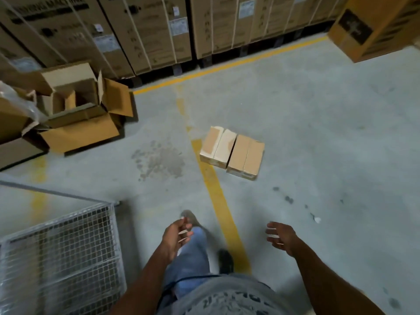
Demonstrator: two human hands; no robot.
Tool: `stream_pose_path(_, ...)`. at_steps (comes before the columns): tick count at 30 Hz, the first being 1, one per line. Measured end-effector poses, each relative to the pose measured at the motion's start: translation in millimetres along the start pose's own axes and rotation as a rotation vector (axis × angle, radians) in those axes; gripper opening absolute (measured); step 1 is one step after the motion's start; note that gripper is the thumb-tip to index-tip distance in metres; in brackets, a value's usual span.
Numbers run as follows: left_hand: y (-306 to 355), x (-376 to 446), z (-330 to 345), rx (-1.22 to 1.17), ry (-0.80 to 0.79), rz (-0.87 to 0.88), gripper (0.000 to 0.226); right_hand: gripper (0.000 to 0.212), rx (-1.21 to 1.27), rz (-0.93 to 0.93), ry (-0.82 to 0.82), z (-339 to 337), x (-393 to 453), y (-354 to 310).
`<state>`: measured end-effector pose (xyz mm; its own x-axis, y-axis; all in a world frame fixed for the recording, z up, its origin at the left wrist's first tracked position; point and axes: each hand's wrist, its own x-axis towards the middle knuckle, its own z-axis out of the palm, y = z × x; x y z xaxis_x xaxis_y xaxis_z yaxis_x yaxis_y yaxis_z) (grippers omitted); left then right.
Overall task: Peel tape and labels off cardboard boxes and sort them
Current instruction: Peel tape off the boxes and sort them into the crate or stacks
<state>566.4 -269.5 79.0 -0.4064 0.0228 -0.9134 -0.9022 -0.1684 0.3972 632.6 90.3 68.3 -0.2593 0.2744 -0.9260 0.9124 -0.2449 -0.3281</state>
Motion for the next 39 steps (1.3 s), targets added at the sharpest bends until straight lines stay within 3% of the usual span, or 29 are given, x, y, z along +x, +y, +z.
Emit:
stream_pose_path(8, 120.7, 104.8, 13.1, 0.067, 0.012, -0.047, 0.031, 0.017, -0.191, -0.008, 0.026, 67.6, 56.7, -113.3)
stream_pose_path(17, 249.6, 241.3, 51.0, 0.461, -0.031, -0.011, 0.028, 0.009, -0.506, -0.179, -0.035, 150.1, 152.0, -290.0)
stream_pose_path(20, 276.9, 299.6, 72.7, 0.526, -0.037, -0.021, 0.026, 0.018, -0.57, -0.215, -0.029, 167.5, 216.1, -336.2)
stream_pose_path(27, 288.9, 502.2, 125.4, 0.648, -0.028, 0.078, 0.018, 0.033, -0.531, -0.254, -0.011, 203.8, 426.8, -403.9)
stream_pose_path(32, 266.0, 641.1, 161.3, 0.777, -0.058, 0.162, 0.042, 0.049, -0.412, -0.207, -0.062, 226.5, 563.6, -408.4)
stream_pose_path(35, 262.3, 714.9, 182.0, 0.868, 0.046, 0.291, 0.059, 0.058, -0.375, -0.248, -0.111, 235.8, 640.4, -404.7)
stream_pose_path(39, 266.0, 785.1, 199.9, 0.977, 0.211, 0.325, 0.083, 0.024, -0.337, -0.367, -0.048, 247.2, 710.6, -403.0)
